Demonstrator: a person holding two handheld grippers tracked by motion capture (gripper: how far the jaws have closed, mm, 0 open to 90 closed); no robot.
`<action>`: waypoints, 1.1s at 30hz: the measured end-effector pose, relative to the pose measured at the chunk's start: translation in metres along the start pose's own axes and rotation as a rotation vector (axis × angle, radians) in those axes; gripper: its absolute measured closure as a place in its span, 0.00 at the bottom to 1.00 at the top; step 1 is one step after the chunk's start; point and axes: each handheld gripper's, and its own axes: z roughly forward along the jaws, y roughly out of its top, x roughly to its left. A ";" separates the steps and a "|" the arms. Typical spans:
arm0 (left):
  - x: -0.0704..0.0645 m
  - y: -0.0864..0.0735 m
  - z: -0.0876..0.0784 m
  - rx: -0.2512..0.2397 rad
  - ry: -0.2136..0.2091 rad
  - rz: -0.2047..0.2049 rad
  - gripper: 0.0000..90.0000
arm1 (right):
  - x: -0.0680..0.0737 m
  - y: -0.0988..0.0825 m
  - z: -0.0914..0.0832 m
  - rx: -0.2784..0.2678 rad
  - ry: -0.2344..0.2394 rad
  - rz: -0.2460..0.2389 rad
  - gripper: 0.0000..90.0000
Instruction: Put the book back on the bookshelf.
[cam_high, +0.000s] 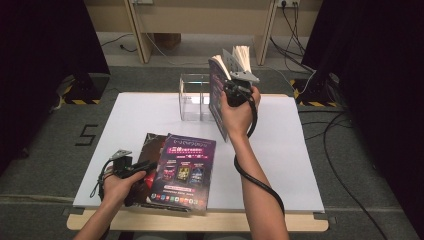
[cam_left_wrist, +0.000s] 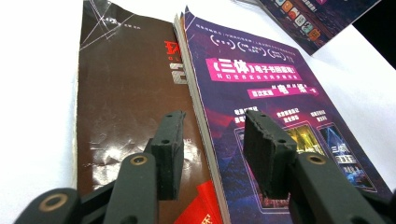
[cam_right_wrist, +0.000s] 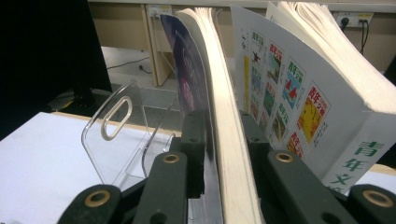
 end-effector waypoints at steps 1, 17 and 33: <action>0.000 0.000 0.000 0.000 0.000 0.000 0.64 | 0.000 0.000 0.000 0.003 -0.002 0.000 0.85; 0.000 0.000 0.000 -0.001 -0.001 -0.003 0.64 | 0.008 0.001 0.011 0.060 -0.017 -0.031 0.91; 0.001 0.001 0.000 0.000 -0.001 -0.005 0.64 | 0.008 0.002 0.013 0.038 -0.012 0.011 0.92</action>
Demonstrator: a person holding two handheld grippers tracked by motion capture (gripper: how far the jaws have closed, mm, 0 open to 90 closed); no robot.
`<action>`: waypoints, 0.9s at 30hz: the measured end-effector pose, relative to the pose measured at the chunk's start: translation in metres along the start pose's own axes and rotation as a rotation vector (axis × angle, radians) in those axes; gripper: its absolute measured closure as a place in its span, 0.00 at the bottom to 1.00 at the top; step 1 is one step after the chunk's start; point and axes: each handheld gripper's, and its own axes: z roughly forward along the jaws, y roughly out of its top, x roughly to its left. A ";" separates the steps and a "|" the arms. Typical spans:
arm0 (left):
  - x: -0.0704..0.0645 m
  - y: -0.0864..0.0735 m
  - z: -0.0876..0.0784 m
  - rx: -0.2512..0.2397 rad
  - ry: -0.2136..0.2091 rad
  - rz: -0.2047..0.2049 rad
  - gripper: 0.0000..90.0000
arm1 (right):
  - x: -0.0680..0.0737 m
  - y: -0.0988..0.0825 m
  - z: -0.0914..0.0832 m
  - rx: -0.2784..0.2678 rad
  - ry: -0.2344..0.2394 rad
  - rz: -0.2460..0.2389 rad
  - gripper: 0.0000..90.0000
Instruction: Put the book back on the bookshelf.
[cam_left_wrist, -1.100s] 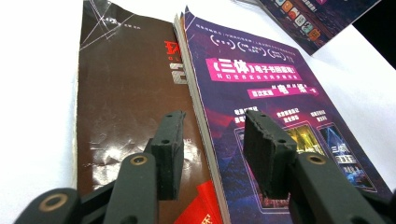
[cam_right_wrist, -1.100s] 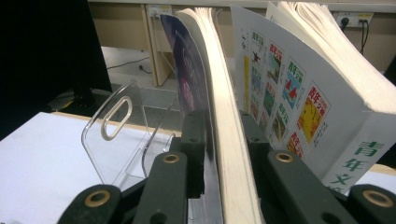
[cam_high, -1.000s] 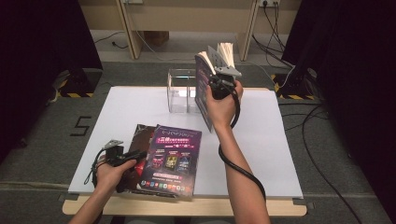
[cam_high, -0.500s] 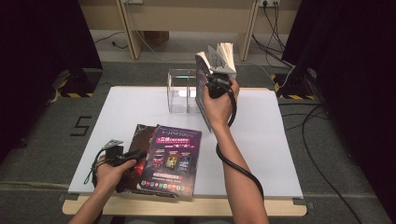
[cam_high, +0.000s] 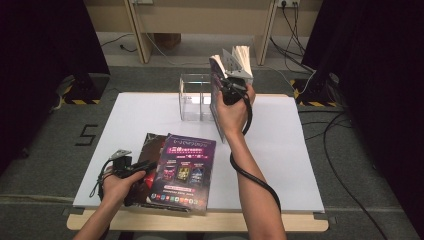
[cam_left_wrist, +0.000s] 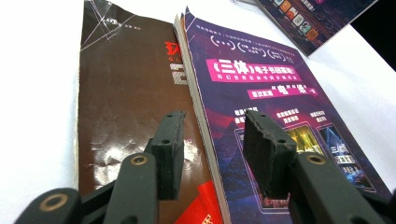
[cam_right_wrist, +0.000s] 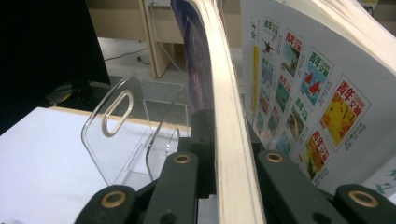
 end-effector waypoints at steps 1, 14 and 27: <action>0.000 0.000 0.000 0.000 0.000 -0.001 0.64 | 0.000 0.000 0.000 -0.004 0.000 0.001 0.92; -0.001 0.000 0.000 -0.001 -0.003 0.003 0.64 | 0.001 0.004 0.004 -0.026 0.001 0.006 0.92; 0.000 0.001 0.001 -0.003 -0.003 0.000 0.64 | 0.001 0.011 0.009 -0.047 -0.007 0.011 0.92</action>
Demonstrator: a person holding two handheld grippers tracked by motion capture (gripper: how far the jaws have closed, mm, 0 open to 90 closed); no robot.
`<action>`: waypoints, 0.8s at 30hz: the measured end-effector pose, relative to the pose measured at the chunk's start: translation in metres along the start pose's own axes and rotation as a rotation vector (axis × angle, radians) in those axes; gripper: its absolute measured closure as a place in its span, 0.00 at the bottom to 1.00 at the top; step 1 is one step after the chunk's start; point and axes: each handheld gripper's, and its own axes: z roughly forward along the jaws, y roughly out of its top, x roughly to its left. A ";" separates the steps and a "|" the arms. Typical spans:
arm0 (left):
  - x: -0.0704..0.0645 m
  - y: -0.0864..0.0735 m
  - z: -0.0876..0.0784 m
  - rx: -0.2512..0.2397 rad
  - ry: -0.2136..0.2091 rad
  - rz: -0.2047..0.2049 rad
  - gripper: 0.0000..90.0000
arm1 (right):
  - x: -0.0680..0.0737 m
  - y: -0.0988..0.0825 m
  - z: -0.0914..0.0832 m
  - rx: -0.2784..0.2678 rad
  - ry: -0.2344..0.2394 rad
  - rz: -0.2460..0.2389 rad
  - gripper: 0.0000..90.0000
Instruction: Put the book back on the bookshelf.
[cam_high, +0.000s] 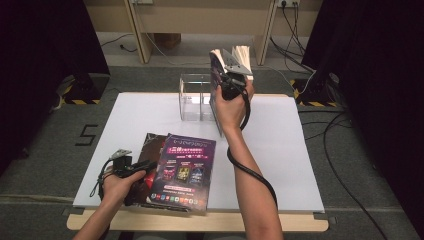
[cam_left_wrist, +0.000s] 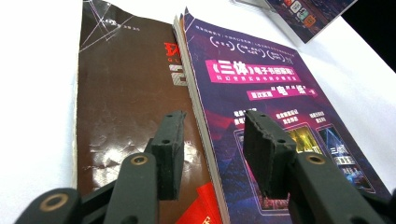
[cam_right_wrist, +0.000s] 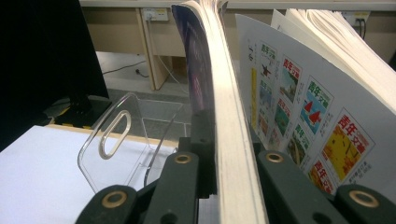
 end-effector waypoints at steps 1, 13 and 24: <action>0.000 0.000 0.000 0.000 0.000 0.001 0.64 | 0.001 0.000 0.000 0.002 0.001 0.005 0.92; 0.002 0.001 -0.001 0.001 0.003 0.003 0.64 | 0.004 0.004 0.010 0.000 -0.005 0.003 0.92; 0.002 0.001 -0.001 0.001 0.002 0.001 0.64 | 0.005 0.009 0.015 -0.018 -0.014 0.006 0.92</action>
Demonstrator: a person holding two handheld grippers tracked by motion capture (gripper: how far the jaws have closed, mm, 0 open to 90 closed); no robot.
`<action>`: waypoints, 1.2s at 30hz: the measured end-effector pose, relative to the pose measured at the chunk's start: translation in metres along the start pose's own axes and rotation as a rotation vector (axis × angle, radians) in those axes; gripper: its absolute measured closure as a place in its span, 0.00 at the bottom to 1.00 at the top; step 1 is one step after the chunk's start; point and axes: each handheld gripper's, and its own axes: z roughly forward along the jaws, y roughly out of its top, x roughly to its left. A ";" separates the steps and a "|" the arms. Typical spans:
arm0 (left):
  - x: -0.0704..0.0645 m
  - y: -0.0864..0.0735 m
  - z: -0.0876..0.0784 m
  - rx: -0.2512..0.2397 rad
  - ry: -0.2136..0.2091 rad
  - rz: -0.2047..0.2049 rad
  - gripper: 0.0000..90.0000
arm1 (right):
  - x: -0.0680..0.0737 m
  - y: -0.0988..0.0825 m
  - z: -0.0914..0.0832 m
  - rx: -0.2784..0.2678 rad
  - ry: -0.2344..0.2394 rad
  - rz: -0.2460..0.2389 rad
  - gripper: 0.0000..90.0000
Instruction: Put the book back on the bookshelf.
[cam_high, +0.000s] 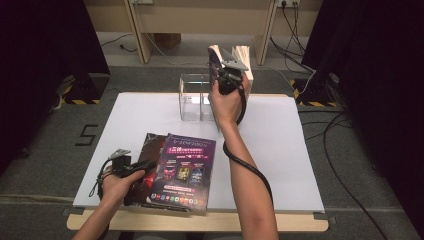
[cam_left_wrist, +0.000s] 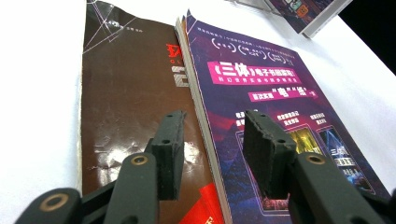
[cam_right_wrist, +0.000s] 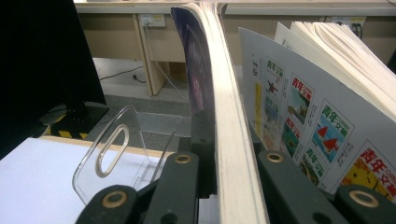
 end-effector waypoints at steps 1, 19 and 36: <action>0.000 0.000 0.000 0.000 -0.001 -0.002 0.64 | 0.000 0.000 0.000 0.000 -0.003 0.002 0.92; 0.001 0.000 0.000 0.000 -0.004 -0.003 0.64 | 0.000 -0.002 0.017 -0.005 -0.032 0.013 0.92; 0.002 0.000 0.000 0.001 -0.004 -0.003 0.64 | 0.004 -0.005 0.025 -0.002 -0.060 -0.005 0.92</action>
